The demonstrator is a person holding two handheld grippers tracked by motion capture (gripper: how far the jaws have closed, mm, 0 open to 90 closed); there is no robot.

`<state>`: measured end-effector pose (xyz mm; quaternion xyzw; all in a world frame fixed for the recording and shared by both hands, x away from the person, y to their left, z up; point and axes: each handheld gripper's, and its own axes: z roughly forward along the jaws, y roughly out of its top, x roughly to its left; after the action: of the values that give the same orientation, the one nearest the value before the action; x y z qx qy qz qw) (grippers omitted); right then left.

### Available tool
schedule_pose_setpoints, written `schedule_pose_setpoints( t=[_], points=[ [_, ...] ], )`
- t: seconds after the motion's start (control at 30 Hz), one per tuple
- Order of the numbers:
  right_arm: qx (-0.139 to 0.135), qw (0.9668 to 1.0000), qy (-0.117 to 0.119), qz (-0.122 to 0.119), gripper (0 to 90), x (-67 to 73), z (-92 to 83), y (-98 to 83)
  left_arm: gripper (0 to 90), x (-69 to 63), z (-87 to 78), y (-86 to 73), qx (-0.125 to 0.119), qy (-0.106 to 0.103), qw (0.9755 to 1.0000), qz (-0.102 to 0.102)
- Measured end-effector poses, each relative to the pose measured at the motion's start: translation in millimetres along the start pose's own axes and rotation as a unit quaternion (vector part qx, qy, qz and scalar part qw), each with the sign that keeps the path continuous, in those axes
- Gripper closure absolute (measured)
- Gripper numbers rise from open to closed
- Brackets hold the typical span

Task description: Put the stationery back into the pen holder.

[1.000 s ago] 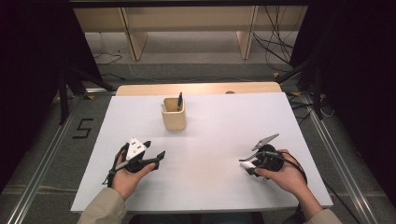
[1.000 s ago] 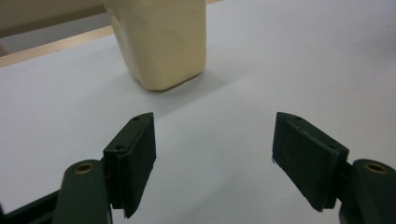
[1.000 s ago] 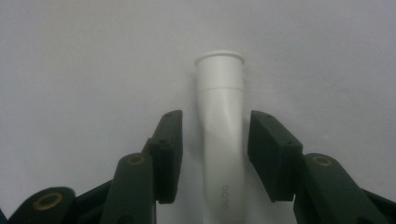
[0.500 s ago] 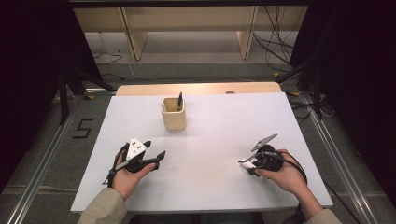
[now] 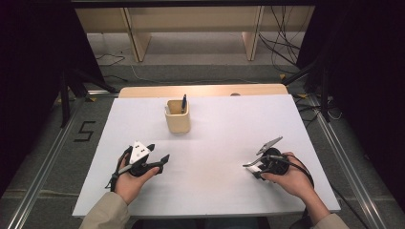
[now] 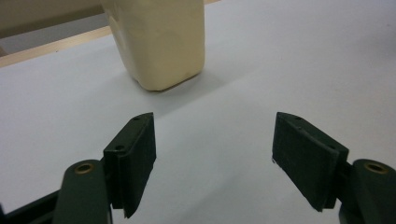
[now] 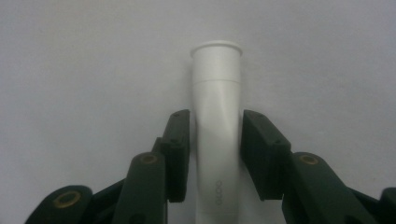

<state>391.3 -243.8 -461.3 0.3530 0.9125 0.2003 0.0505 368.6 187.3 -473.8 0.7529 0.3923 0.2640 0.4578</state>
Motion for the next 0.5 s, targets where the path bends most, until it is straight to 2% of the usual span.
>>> schedule_pose_setpoints(
  t=[0.5],
  points=[
    [0.014,0.9999,-0.002,-0.009,64.4,0.0,-1.7,0.3,30.3,-0.3,0.3,0.0,0.0,0.0,1.0,0.0]
  ],
)
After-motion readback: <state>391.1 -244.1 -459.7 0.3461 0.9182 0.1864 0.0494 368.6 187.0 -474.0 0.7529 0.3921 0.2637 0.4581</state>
